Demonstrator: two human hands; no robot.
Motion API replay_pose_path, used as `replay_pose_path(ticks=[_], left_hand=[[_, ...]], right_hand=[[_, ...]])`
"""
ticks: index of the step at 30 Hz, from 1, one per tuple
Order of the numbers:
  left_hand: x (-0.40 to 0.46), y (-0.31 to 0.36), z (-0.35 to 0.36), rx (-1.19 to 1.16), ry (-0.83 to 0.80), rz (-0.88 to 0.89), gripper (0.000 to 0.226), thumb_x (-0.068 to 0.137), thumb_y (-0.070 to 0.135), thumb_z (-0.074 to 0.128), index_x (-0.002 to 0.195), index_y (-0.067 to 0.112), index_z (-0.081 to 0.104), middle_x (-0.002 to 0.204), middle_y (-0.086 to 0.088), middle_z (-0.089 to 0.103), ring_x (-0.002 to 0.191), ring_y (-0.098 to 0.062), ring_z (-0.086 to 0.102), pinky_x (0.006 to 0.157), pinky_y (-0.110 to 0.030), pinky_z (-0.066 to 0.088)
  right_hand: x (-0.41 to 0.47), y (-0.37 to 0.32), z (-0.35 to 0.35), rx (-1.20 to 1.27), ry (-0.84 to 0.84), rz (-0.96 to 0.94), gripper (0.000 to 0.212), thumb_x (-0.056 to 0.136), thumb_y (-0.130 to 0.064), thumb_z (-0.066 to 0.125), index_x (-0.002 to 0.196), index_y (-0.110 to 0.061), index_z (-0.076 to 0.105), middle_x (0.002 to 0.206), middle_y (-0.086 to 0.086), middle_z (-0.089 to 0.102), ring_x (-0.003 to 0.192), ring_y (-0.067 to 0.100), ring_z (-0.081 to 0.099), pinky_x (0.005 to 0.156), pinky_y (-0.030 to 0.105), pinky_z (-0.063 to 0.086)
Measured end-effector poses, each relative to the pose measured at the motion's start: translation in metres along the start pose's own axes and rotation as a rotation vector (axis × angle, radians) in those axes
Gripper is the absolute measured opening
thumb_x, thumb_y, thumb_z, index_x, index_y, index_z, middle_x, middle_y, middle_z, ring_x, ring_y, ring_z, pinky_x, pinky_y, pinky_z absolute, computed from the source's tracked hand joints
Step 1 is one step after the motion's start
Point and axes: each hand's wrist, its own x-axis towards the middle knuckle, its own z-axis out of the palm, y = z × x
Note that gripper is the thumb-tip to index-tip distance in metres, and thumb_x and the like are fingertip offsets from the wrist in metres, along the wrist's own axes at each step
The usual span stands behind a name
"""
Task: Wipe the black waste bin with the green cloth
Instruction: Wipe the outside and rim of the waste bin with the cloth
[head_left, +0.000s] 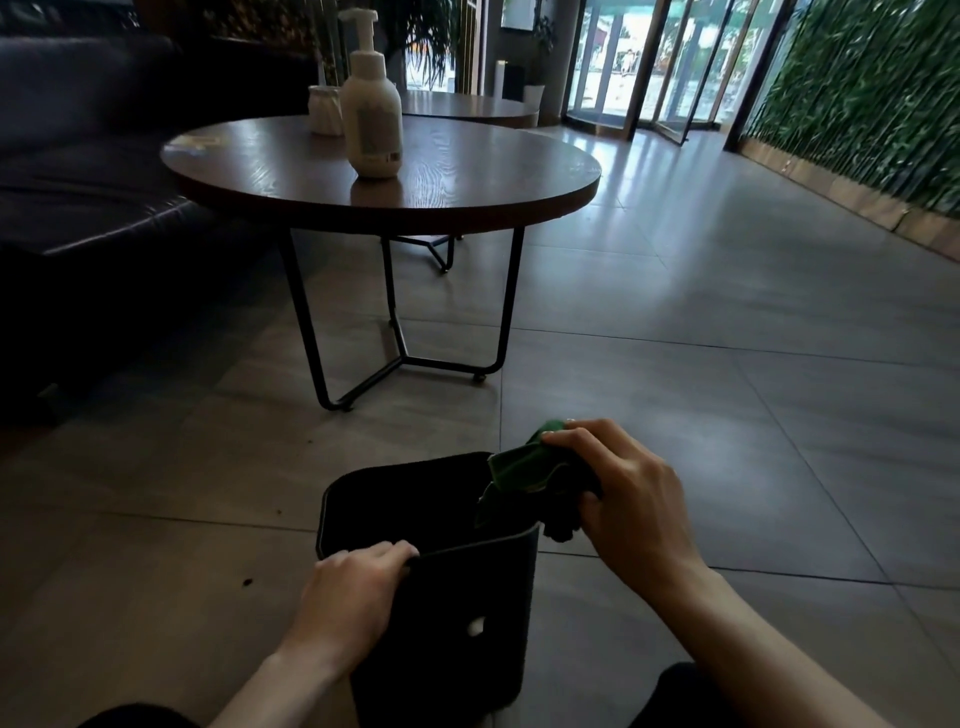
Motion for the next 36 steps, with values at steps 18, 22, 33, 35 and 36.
replay_pose_path(ticks=[18,22,33,35,36], left_hand=[[0.046,-0.069,0.035,-0.037,0.063,-0.057,0.072,0.088,0.047,0.068,0.147,0.055,0.028,0.161,0.011,0.025,0.151,-0.021,0.017,0.118,-0.065,0.017],[0.058,-0.072,0.031,-0.073,0.075,-0.044,0.071,0.085,0.044,0.072,0.146,0.051,0.036,0.157,0.010,0.034,0.145,-0.021,0.027,0.115,-0.061,0.024],[0.075,-0.083,0.027,-0.137,0.042,-0.034,0.073,0.086,0.033,0.072,0.146,0.053,0.035,0.155,0.018,0.035,0.146,-0.015,0.023,0.116,-0.066,0.017],[0.076,-0.084,0.027,-0.138,0.048,-0.032,0.072,0.087,0.033,0.072,0.146,0.052,0.036,0.156,0.018,0.035,0.146,-0.016,0.023,0.116,-0.066,0.017],[0.077,-0.084,0.028,-0.139,0.050,-0.033,0.072,0.087,0.033,0.072,0.146,0.052,0.036,0.156,0.017,0.035,0.146,-0.016,0.023,0.116,-0.067,0.017]], right_hand=[[-0.028,0.001,0.109,0.053,0.013,0.141,0.052,0.073,0.009,0.073,0.116,-0.021,0.072,0.118,-0.002,0.068,0.094,0.026,0.069,0.068,0.043,0.059],[-0.024,-0.008,0.148,0.041,0.040,0.205,0.052,0.077,0.006,0.069,0.118,-0.026,0.071,0.123,-0.003,0.067,0.099,0.029,0.068,0.068,0.038,0.056],[-0.085,-0.031,0.216,-0.117,-0.294,0.065,0.066,0.094,-0.059,0.051,0.153,-0.031,0.042,0.166,0.006,0.028,0.150,0.041,0.022,0.120,0.058,0.030],[-0.102,-0.033,0.222,-0.208,-0.322,0.000,0.061,0.092,-0.051,0.057,0.149,-0.030,0.049,0.163,0.009,0.035,0.143,0.044,0.032,0.110,0.061,0.042],[-0.111,-0.035,0.225,-0.229,-0.316,-0.033,0.057,0.090,-0.045,0.057,0.145,-0.030,0.054,0.161,0.009,0.040,0.140,0.044,0.038,0.105,0.060,0.046]])
